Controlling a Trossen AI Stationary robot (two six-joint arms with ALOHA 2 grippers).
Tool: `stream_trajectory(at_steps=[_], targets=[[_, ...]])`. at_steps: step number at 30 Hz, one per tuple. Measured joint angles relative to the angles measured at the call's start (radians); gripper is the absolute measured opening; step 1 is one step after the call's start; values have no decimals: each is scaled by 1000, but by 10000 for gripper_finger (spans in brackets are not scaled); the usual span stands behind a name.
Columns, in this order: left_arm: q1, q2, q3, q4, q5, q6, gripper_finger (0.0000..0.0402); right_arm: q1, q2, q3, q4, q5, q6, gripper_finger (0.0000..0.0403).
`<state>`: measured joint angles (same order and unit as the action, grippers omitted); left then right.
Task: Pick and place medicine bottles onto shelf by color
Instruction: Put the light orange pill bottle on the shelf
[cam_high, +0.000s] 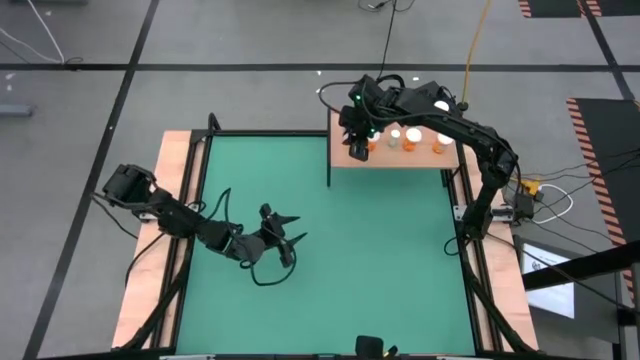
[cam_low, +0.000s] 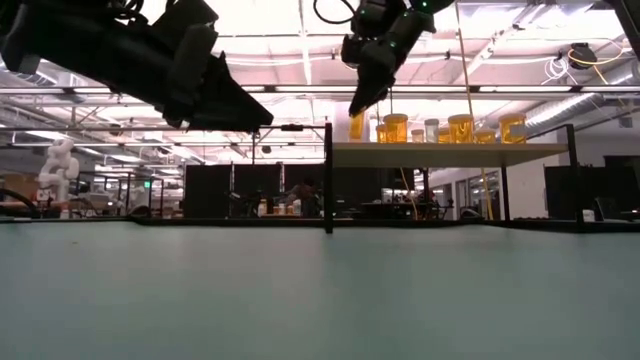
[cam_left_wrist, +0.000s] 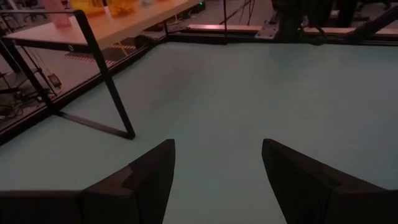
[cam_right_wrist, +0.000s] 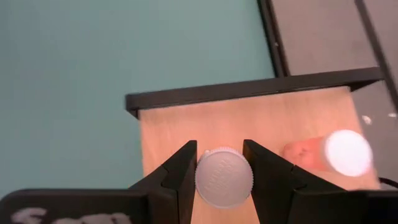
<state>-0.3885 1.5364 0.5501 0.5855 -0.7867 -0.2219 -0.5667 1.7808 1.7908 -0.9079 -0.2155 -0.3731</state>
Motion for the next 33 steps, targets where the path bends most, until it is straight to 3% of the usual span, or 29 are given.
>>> stream_trajectory(at_steps=[11, 19, 33], targets=[[-3, 0, 0, 11, 1, 0, 243, -26, 16, 3, -29, -77, 16, 122], [-7, 0, 0, 11, 1, 7, 243, -28, 45, 3, -19, -75, 17, 152], [-17, 0, 0, 11, 1, 13, 243, -24, 43, 3, 30, -73, 11, 155]])
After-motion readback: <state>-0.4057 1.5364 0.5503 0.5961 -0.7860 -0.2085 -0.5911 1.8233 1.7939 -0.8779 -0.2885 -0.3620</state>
